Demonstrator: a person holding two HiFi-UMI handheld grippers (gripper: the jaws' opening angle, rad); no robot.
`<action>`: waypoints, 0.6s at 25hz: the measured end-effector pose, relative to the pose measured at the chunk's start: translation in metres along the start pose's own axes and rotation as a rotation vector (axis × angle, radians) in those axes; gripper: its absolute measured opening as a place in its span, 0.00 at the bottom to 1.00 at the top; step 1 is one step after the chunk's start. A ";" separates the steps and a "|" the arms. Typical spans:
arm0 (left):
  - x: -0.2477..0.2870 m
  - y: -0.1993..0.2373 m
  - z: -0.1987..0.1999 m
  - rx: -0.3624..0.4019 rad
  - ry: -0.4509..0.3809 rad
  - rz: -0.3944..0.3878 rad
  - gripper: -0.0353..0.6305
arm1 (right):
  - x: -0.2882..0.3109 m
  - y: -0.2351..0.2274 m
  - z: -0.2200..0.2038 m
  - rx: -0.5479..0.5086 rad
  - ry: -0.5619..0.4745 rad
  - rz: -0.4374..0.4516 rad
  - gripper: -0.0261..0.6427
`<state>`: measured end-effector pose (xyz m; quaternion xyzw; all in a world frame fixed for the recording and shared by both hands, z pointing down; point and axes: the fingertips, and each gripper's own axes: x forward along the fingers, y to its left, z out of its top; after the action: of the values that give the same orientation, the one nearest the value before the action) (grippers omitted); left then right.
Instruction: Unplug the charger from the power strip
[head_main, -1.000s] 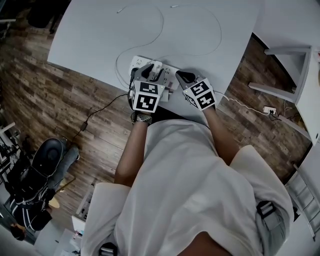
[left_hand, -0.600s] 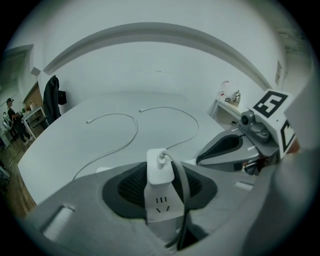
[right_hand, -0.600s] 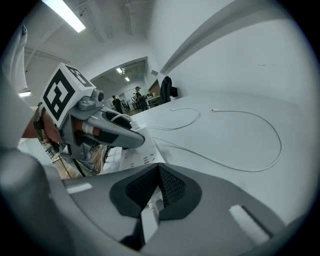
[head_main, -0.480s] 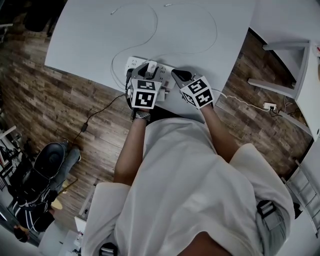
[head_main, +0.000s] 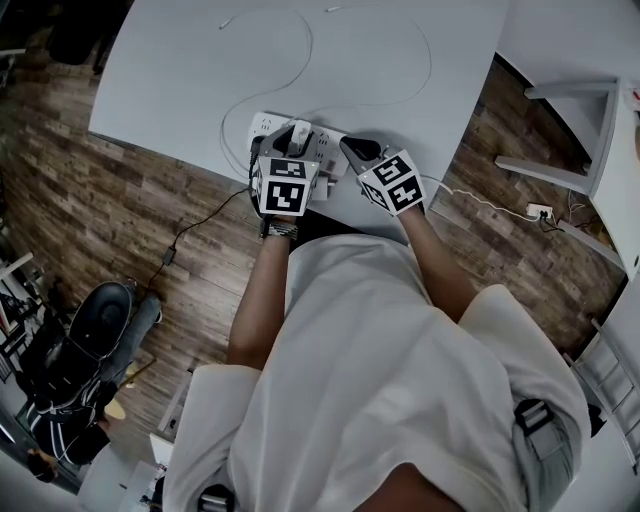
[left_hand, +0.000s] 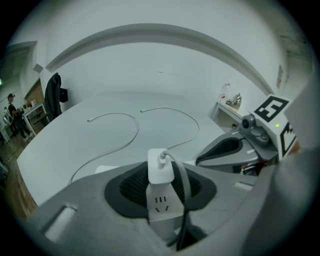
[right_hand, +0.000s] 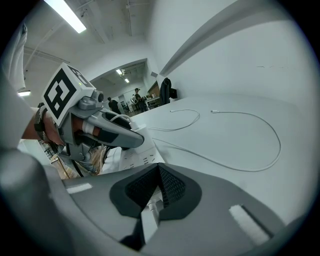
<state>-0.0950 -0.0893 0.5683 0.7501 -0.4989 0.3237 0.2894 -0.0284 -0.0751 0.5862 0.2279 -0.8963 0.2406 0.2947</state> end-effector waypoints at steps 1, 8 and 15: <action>-0.001 0.001 0.001 0.006 0.001 0.006 0.27 | 0.001 0.001 0.001 0.001 0.000 0.001 0.04; 0.004 -0.001 0.002 0.095 0.023 0.030 0.27 | 0.004 -0.002 0.003 0.009 0.000 -0.001 0.04; 0.004 0.006 0.003 -0.048 -0.009 -0.024 0.27 | 0.007 -0.004 0.005 0.012 -0.009 -0.003 0.04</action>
<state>-0.0987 -0.0957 0.5698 0.7504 -0.4985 0.3049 0.3090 -0.0335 -0.0831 0.5883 0.2323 -0.8957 0.2446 0.2897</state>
